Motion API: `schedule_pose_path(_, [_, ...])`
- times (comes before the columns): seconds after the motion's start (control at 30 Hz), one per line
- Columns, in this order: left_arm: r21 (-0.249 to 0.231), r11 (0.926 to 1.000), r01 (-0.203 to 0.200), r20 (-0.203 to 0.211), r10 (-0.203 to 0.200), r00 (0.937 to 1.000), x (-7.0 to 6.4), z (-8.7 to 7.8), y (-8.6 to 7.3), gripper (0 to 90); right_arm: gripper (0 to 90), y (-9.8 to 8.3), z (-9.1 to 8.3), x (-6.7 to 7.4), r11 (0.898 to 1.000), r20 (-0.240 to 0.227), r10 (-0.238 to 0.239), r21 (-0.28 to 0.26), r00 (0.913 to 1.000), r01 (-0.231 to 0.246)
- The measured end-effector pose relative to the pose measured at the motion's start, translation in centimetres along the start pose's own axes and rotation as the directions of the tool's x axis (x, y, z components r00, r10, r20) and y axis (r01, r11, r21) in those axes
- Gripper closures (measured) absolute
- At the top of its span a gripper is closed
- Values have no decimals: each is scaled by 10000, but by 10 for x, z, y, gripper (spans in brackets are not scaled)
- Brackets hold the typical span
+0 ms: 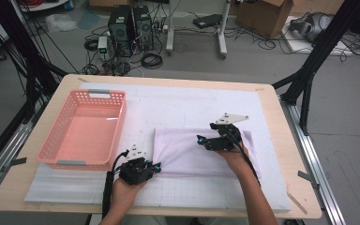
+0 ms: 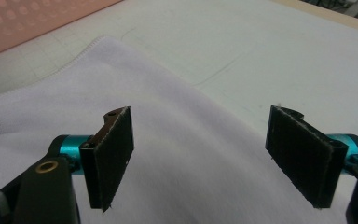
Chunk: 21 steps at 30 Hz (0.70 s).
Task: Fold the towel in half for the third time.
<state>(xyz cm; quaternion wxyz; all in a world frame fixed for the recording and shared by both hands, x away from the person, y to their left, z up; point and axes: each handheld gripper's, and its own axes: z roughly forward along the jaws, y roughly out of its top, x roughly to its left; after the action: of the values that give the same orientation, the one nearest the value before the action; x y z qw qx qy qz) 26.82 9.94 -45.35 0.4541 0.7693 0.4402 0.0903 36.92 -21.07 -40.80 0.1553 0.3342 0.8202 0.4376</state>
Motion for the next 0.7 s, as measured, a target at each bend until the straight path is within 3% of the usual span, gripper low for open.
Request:
schedule_pose_path(0.13, [-11,9999,126,54,-126,9999,1,-1,0,772,243,8,13,2,9995,-252,31,322,9997,-23])
schedule_pose_path(0.17, [16,9999,139,54,-139,9999,1,-1,0,772,257,14,23,4,9990,-344,-163,421,9993,177])
schedule_pose_path(0.27, [-5,9999,168,85,-168,9998,2,-2,0,774,275,18,30,6,9980,-422,-234,581,9988,258])
schedule_pose_path(0.43, [32,9995,320,113,-320,9994,3,-2,0,775,377,32,59,17,9886,-886,-683,1276,9937,793])
schedule_pose_path(0.7, [52,9994,352,138,-352,9993,4,-4,0,780,377,47,104,38,9735,-1401,-944,1940,9856,1208])
